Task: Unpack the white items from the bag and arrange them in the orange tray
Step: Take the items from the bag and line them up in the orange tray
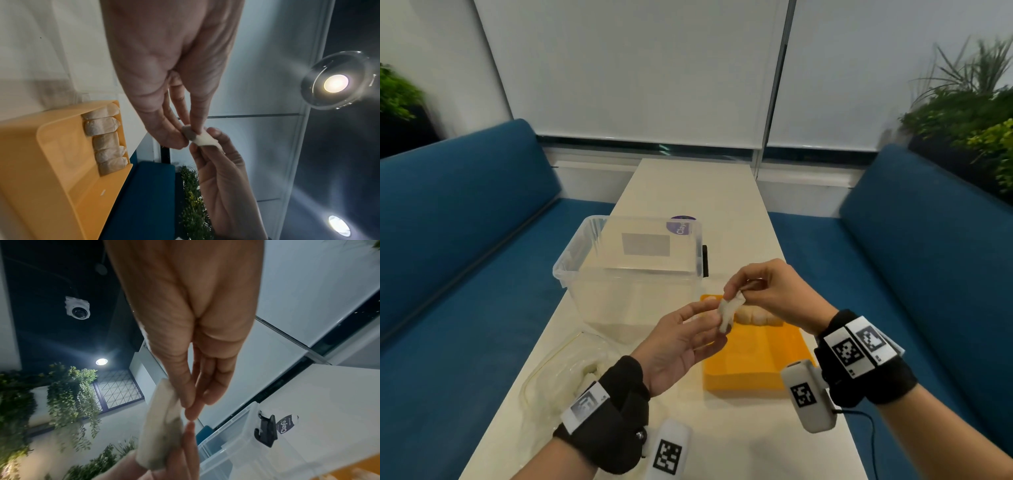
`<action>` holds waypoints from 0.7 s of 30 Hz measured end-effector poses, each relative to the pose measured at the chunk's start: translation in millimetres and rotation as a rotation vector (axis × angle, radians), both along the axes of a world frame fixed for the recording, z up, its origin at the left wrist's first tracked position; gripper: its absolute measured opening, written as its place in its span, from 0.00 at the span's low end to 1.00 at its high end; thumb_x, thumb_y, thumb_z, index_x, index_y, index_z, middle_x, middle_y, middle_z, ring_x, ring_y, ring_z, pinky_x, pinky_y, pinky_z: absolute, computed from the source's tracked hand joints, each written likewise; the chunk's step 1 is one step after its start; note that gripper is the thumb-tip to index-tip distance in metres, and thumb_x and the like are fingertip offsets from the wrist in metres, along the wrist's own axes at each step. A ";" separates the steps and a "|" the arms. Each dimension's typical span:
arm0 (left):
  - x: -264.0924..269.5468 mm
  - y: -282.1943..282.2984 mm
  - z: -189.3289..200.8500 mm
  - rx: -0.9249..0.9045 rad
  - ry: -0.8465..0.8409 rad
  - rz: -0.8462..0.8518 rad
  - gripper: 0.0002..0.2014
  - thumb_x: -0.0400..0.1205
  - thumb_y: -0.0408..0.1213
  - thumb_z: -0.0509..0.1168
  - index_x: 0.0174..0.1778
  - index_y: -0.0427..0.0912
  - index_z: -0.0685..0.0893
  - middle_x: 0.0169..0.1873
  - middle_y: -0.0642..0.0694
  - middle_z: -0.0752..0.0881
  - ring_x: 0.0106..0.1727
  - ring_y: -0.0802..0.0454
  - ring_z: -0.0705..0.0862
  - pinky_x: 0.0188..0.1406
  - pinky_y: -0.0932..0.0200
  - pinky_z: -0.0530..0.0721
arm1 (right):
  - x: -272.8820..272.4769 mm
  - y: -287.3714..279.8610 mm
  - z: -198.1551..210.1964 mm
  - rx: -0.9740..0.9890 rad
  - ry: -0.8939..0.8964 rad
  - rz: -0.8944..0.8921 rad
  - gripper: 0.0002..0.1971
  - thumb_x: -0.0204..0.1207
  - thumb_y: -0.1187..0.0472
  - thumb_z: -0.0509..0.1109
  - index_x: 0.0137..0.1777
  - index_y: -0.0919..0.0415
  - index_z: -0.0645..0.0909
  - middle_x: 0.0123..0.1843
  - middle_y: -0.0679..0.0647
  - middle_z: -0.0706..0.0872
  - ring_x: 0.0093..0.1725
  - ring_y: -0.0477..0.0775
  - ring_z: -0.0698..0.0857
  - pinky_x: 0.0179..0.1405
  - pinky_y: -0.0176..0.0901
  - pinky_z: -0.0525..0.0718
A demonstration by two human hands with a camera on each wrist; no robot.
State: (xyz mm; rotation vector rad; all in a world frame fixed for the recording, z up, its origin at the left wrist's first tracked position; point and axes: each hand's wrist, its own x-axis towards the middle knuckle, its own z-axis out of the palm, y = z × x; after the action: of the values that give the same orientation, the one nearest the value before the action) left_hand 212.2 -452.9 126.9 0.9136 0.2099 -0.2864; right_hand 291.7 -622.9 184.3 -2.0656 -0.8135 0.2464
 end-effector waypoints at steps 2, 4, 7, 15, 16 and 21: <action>-2.5 1.0 -0.9 0.037 -0.036 0.018 0.24 0.72 0.29 0.72 0.65 0.36 0.81 0.56 0.33 0.88 0.47 0.46 0.90 0.47 0.57 0.90 | -4.5 -0.7 1.9 0.011 -0.010 -0.005 0.06 0.74 0.71 0.72 0.45 0.62 0.89 0.46 0.54 0.91 0.48 0.49 0.89 0.55 0.39 0.87; -4.7 3.0 -1.7 0.070 -0.060 0.059 0.22 0.71 0.27 0.72 0.62 0.36 0.82 0.56 0.36 0.88 0.49 0.47 0.90 0.47 0.57 0.89 | -8.3 -0.4 2.7 0.028 -0.019 -0.037 0.07 0.77 0.70 0.70 0.50 0.61 0.88 0.49 0.54 0.90 0.50 0.49 0.88 0.53 0.39 0.87; -8.4 6.3 -1.9 0.100 -0.087 0.114 0.15 0.76 0.23 0.69 0.58 0.37 0.84 0.52 0.38 0.89 0.49 0.47 0.90 0.47 0.57 0.89 | -15.3 1.9 4.5 0.033 0.004 -0.103 0.10 0.80 0.62 0.67 0.57 0.61 0.86 0.52 0.54 0.89 0.48 0.50 0.88 0.46 0.38 0.87; -16.4 13.4 0.1 0.184 -0.133 0.094 0.14 0.75 0.28 0.71 0.57 0.39 0.84 0.55 0.40 0.89 0.54 0.49 0.89 0.53 0.56 0.88 | -29.2 8.1 5.1 -0.044 -0.079 -0.104 0.07 0.77 0.62 0.71 0.52 0.60 0.87 0.44 0.53 0.89 0.42 0.50 0.87 0.46 0.36 0.87; -17.2 14.2 -0.2 0.198 -0.134 0.098 0.14 0.75 0.29 0.71 0.57 0.39 0.84 0.55 0.40 0.89 0.55 0.48 0.89 0.54 0.55 0.87 | -30.0 8.8 5.8 -0.046 -0.079 -0.109 0.07 0.77 0.62 0.71 0.52 0.60 0.87 0.45 0.52 0.89 0.42 0.49 0.86 0.45 0.36 0.86; -17.4 17.2 -2.4 0.413 -0.180 0.176 0.10 0.78 0.28 0.71 0.54 0.40 0.87 0.53 0.40 0.88 0.58 0.44 0.87 0.55 0.54 0.88 | -34.4 14.9 5.9 -0.100 -0.079 -0.087 0.10 0.76 0.55 0.72 0.56 0.52 0.85 0.48 0.46 0.88 0.45 0.44 0.85 0.44 0.33 0.85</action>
State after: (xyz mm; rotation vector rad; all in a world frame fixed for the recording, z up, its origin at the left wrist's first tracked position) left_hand 194.7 -435.7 124.4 1.3140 0.1841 0.0063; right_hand 257.4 -608.0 190.3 -2.2108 -0.7704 0.1615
